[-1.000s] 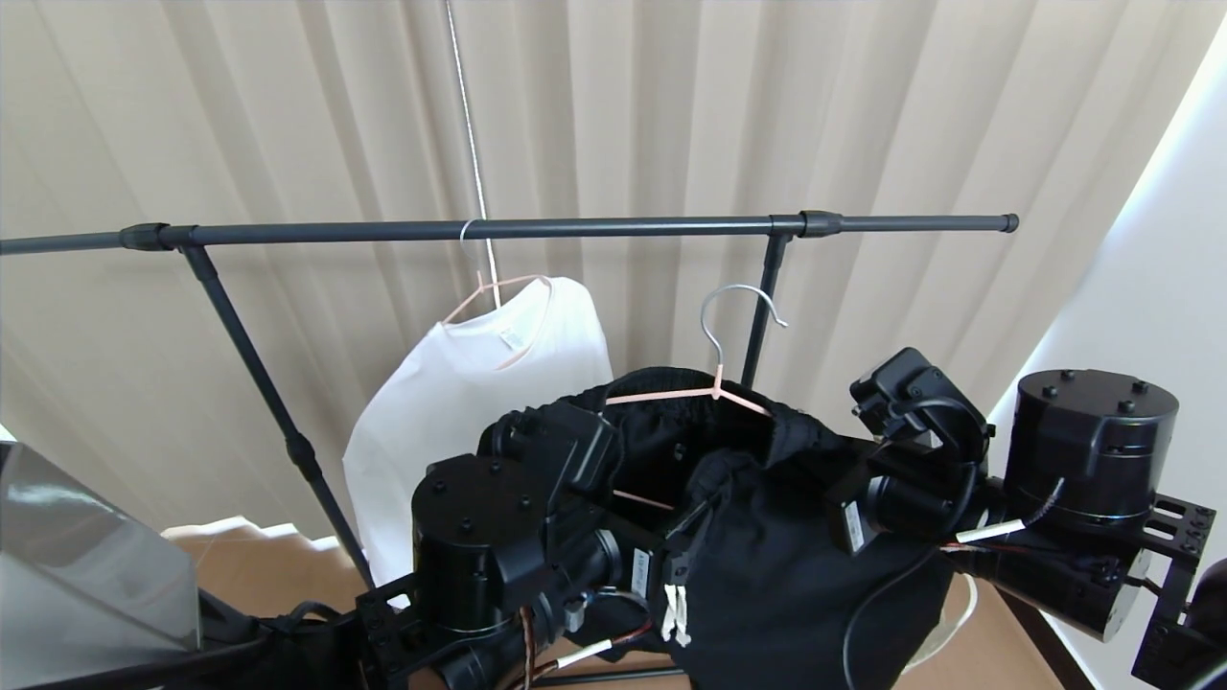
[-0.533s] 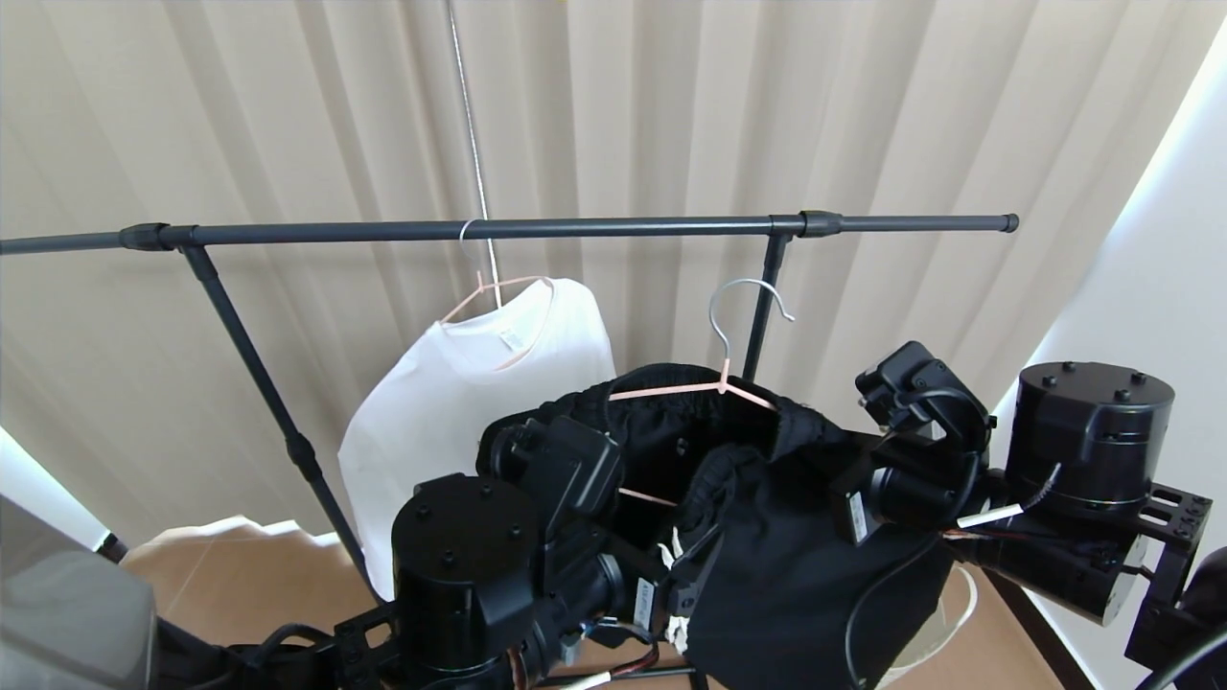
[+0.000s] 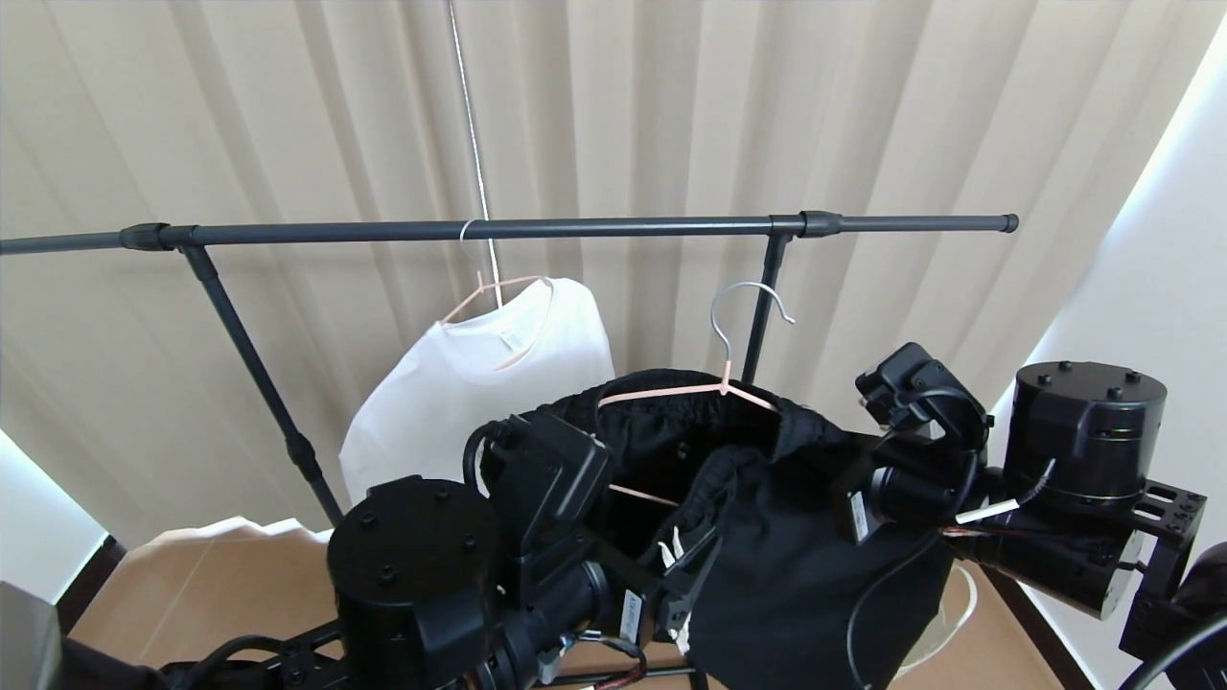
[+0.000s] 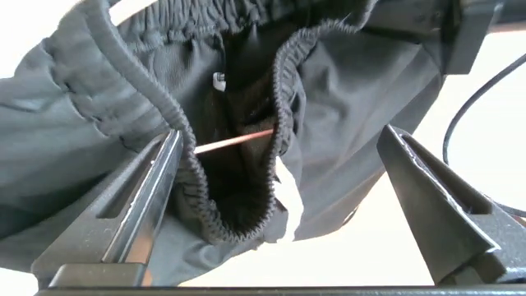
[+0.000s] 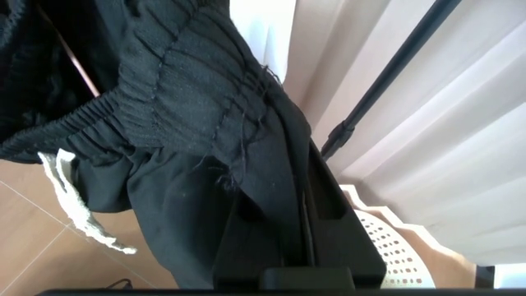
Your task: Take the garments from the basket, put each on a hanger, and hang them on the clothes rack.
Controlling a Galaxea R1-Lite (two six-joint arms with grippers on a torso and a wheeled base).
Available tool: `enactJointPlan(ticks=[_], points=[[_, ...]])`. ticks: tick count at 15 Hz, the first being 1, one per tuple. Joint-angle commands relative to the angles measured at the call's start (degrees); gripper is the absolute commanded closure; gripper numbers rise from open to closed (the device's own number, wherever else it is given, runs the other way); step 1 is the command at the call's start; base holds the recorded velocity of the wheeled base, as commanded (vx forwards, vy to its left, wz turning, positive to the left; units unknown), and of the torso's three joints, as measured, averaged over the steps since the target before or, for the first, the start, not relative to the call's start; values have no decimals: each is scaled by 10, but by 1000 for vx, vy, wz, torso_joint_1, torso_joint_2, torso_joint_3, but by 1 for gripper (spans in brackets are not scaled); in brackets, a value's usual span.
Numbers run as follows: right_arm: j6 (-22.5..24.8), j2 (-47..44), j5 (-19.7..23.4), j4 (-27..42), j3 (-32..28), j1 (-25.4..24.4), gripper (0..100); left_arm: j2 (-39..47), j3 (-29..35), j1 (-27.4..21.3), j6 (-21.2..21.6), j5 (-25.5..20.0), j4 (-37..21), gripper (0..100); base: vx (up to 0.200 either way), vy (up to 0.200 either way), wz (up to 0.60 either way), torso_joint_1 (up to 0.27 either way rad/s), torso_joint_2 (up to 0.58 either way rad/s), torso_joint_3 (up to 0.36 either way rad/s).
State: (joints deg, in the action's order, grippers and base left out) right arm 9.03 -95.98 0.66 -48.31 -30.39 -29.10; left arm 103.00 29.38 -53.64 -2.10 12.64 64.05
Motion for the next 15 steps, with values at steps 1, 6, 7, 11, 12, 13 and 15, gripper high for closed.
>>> enactJointPlan(ticks=[1,6,7,11,12,13,15], points=[[0,-1,12,0,0,12,100,-25,0,1,1,0,0,0,0,0,0,0,0,0],[0,-1,40,0,0,32,100,-74,3,38,21,-6,-5,0,0,0,0,0,0,0],[0,0,48,0,0,38,100,-85,0,37,29,-7,-6,0,0,0,0,0,0,0],[1,-1,108,0,2,66,100,-104,1,64,45,-31,-16,0,0,0,0,0,0,0],[2,1,125,0,5,77,100,-118,1,79,55,-68,-44,0,0,0,0,0,0,0],[2,3,135,0,5,82,100,-126,2,85,61,-80,-62,0,0,0,0,0,0,0],[3,4,169,1,7,96,100,-153,24,104,80,-115,-128,0,0,0,0,0,0,0]])
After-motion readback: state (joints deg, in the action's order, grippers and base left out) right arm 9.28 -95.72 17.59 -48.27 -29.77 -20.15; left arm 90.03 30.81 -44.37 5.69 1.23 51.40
